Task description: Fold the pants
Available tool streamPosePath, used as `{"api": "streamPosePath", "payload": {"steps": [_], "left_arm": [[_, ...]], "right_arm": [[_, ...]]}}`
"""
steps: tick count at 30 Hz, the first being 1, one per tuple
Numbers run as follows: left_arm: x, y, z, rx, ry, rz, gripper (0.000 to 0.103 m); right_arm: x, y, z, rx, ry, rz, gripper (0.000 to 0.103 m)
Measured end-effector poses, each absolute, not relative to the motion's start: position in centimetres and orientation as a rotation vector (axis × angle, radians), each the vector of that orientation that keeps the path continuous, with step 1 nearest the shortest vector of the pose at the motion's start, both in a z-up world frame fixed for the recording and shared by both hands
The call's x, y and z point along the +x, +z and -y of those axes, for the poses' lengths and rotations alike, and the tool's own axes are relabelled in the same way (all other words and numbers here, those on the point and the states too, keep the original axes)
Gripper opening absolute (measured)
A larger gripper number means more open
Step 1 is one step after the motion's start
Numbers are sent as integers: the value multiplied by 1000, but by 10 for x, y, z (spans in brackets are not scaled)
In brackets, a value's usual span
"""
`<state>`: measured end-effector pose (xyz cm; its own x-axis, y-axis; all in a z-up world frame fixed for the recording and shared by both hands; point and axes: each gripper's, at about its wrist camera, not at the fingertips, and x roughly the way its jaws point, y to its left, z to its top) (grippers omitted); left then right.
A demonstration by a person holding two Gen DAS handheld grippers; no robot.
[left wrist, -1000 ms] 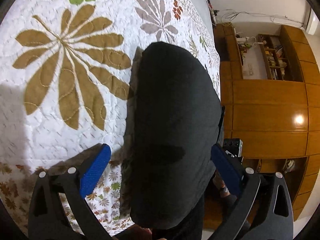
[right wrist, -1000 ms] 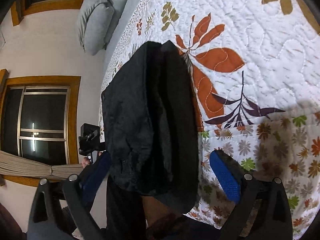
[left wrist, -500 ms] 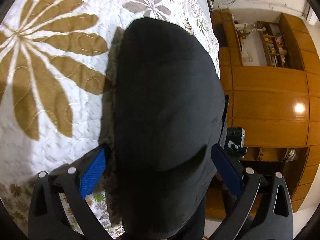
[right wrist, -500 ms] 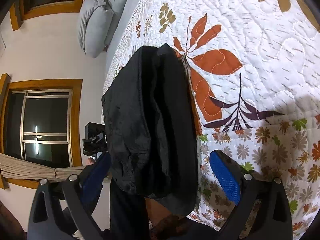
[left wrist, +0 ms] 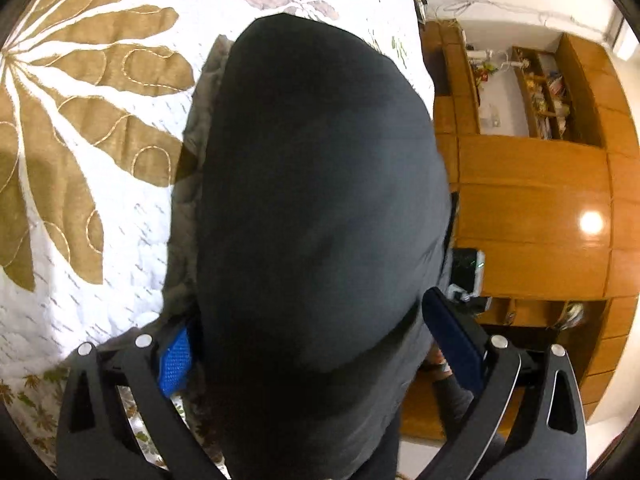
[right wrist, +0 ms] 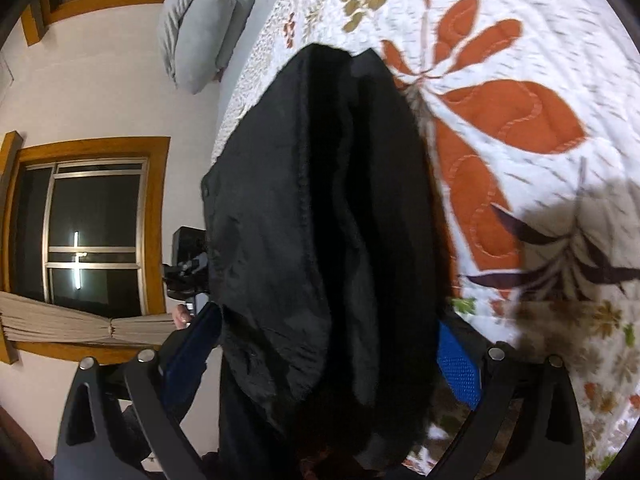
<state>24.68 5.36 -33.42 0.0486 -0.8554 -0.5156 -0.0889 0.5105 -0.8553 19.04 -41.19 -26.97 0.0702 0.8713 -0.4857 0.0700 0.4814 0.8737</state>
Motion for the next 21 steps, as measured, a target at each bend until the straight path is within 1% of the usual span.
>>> {"api": "streamPosePath", "payload": {"steps": [8,10,11,12,13,14,15,18,21], "left_arm": [[249,-330,-51,-854,-694,-1422,98],[249,-328,-46,-845,-683,-1415,97],[250,-326,-45,-839,-678,-1410,96],[249,-326,-45,-840,-674,-1404,89],[250,-326,-46,-847,-676,-1401,82],[250,-326,-47,-855,-676,-1398,80],[250,-326,-48,-858,-676,-1394,75],[248,-326,-51,-867,-670,-1385,65],[249,-322,-51,-869,-658,-1373,60]], "right_arm": [[196,-275,403,934,756,-1368,100],[194,-275,401,905,751,-1363,92],[194,-275,401,897,744,-1363,83],[192,-275,404,895,736,-1364,74],[191,-275,405,890,734,-1358,70],[190,-275,405,884,734,-1351,63],[189,-273,405,875,731,-1347,58],[184,-268,404,854,724,-1331,50],[182,-263,403,844,715,-1322,45]]}}
